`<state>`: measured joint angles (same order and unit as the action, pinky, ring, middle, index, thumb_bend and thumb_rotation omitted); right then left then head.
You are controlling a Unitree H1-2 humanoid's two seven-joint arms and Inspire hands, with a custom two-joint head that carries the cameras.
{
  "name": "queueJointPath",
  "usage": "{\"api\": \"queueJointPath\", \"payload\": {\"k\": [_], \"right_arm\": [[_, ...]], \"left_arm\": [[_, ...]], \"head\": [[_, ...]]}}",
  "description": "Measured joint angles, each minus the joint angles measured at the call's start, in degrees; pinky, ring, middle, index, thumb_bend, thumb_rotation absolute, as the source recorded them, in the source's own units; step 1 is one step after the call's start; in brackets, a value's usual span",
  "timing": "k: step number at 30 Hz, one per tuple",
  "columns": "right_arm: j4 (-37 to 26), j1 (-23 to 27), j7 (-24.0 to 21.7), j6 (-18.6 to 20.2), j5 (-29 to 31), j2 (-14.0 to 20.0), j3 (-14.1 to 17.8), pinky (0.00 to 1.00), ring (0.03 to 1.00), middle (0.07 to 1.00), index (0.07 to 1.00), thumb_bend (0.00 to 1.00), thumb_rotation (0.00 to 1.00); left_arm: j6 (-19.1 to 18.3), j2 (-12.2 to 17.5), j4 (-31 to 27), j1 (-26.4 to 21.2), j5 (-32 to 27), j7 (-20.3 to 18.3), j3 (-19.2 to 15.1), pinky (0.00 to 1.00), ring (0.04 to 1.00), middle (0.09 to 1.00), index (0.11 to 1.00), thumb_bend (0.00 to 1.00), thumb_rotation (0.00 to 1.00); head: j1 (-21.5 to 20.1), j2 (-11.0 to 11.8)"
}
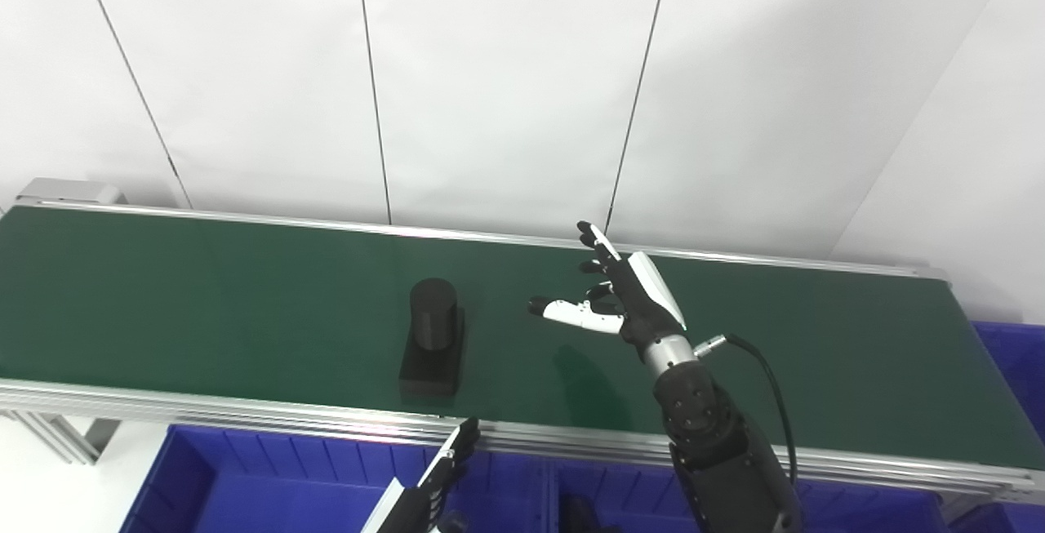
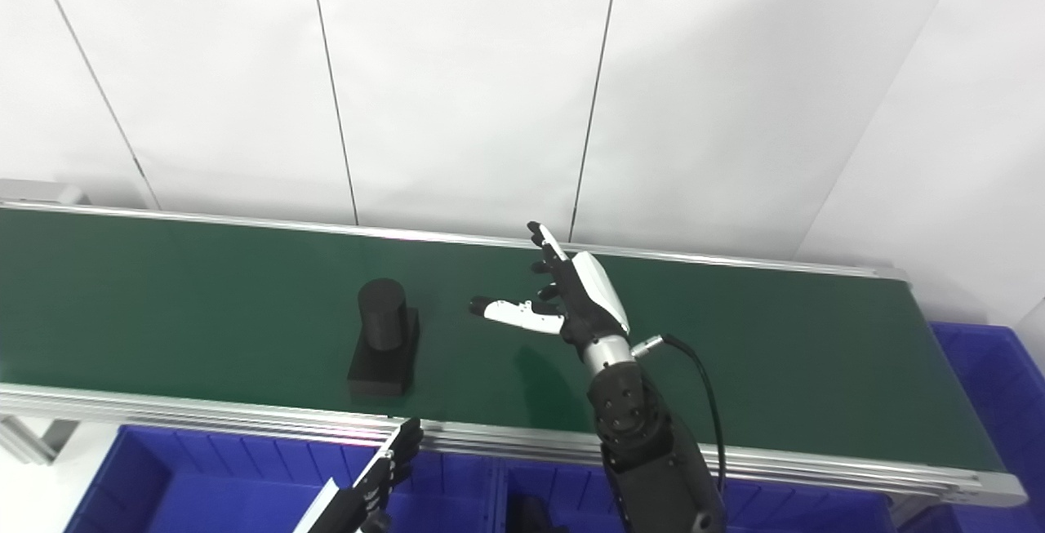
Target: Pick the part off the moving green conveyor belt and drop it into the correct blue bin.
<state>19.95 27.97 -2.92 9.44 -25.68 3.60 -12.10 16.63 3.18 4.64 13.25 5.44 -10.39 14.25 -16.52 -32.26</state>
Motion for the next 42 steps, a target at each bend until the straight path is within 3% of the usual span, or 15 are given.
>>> {"api": "queueJointPath", "payload": {"k": [7, 15, 21, 29, 35, 42], "right_arm": [[2.22, 0.88, -0.08, 0.83, -1.81, -0.03, -3.24, 0.69, 0.852, 0.935, 0.95, 0.97, 0.56], [6.13, 2.83, 0.14, 0.96, -5.18, -0.29, -7.5, 0.76, 0.852, 0.921, 0.946, 0.96, 0.57], [8.19, 3.09, 1.2, 0.95, -5.72, -0.86, -8.85, 0.74, 0.858, 0.934, 0.956, 0.95, 0.56], [12.36, 5.68, 1.53, 0.88, -6.39, -1.88, -10.77, 0.8, 0.859, 0.92, 0.958, 0.96, 0.57], [14.71, 6.12, 1.85, 0.85, -7.06, -2.69, -12.32, 0.82, 0.876, 0.932, 0.96, 0.97, 0.54], [19.82, 8.17, 3.67, -2.14, -4.24, -4.52, -10.81, 0.8, 0.858, 0.914, 0.942, 0.97, 0.41]], "left_arm": [[-0.06, 0.5, -1.62, 1.15, -0.45, -1.1, 0.92, 1.0, 1.0, 1.0, 1.0, 0.79, 0.91], [-0.73, 0.49, -2.47, 1.57, -1.78, -1.16, -0.27, 1.0, 1.0, 1.0, 1.0, 0.8, 0.95], [-0.4, 0.5, -2.69, 1.56, -1.14, -1.15, 0.35, 1.0, 1.0, 1.0, 1.0, 0.82, 0.91], [-0.39, 0.36, -2.9, 2.3, -0.97, -1.14, 1.44, 1.0, 1.0, 1.0, 1.0, 0.81, 0.91], [-1.04, 0.5, -4.15, 2.88, -0.2, -1.2, 2.66, 1.0, 1.0, 1.0, 1.0, 0.87, 0.93], [-4.13, 1.54, -7.68, 3.83, 1.0, -2.02, 3.56, 1.0, 1.0, 1.0, 1.0, 0.88, 0.9]], "head": [[0.7, -0.44], [1.58, -0.62], [1.84, -0.7], [2.28, -0.53], [3.34, -0.79], [4.48, -0.97]]}}
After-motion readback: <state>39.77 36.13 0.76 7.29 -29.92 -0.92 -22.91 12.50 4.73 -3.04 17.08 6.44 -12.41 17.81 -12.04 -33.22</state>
